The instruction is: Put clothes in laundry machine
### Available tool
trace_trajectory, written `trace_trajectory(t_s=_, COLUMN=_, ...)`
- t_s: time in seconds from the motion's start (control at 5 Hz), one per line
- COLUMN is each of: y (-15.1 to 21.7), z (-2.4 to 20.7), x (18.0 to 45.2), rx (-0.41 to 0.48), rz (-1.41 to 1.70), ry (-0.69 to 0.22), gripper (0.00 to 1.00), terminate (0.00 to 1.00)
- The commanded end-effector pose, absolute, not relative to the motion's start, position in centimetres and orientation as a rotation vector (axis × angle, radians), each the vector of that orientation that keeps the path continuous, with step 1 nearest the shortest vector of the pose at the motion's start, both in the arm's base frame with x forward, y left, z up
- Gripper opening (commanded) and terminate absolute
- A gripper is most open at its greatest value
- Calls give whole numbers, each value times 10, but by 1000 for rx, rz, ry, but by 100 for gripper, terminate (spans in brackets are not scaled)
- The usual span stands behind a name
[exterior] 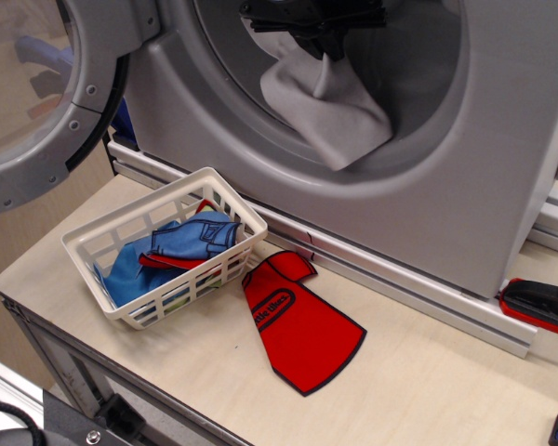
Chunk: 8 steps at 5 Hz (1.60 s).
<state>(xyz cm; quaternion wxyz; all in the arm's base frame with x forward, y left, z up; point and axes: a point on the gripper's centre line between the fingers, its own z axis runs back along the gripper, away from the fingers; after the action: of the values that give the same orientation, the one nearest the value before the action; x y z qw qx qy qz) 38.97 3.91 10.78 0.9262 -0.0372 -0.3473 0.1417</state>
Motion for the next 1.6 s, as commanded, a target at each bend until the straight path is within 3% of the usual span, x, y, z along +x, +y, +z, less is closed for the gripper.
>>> trace_trajectory(t_s=0.0, y=46, z=123, x=385, rx=-52, rz=289, ry=-753, gripper=100, terminate=0)
trace_trajectory(t_s=0.2, y=47, z=125, x=375, rx=-69, rz=292, ry=-727, gripper=100, terminate=0)
trace_trajectory(t_s=0.6, y=48, z=126, x=324, rx=-62, rz=207, ry=-687, gripper=100, terminate=0)
trace_trajectory(t_s=1.0, y=57, z=141, x=269, rx=-73, rz=140, ry=-555, gripper=100, terminate=0)
trace_trajectory(t_s=1.4, y=72, z=166, x=231, rx=-68, rz=56, ry=-398, gripper=100, terminate=0)
